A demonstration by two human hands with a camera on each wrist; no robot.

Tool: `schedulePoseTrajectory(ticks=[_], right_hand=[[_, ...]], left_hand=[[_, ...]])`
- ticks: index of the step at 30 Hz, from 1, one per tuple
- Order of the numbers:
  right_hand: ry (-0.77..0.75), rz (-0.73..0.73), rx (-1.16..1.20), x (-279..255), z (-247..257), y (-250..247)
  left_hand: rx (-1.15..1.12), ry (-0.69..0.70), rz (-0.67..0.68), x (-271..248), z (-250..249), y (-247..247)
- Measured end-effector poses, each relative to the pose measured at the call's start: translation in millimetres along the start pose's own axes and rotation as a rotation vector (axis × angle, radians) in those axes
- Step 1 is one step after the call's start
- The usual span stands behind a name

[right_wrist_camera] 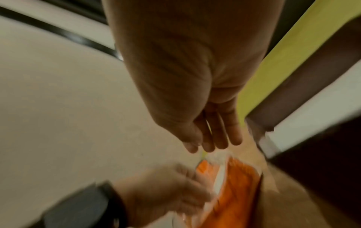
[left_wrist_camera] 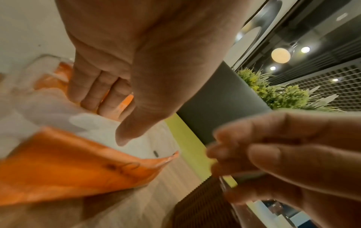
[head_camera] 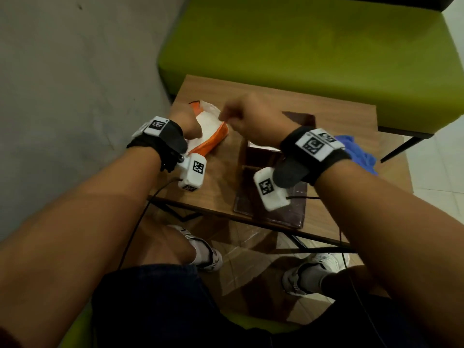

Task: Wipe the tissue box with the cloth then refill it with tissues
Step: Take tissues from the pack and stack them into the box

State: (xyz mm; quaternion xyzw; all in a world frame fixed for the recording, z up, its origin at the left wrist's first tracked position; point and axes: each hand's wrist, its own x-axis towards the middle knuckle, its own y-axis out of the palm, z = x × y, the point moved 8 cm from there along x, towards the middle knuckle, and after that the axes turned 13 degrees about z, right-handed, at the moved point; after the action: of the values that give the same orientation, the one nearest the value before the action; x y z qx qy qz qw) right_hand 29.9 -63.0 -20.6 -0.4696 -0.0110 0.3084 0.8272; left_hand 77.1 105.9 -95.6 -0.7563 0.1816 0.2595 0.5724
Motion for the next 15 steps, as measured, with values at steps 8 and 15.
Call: schedulePoseTrajectory(ticks=[8,15], right_hand=[[0.084,0.210,-0.149,58,10,53],[0.168,0.241,-0.242,79,9,49]], left_hand=[[-0.037,0.040,-0.018,14,11,7],[0.010,0.014,0.041,27,12,8]])
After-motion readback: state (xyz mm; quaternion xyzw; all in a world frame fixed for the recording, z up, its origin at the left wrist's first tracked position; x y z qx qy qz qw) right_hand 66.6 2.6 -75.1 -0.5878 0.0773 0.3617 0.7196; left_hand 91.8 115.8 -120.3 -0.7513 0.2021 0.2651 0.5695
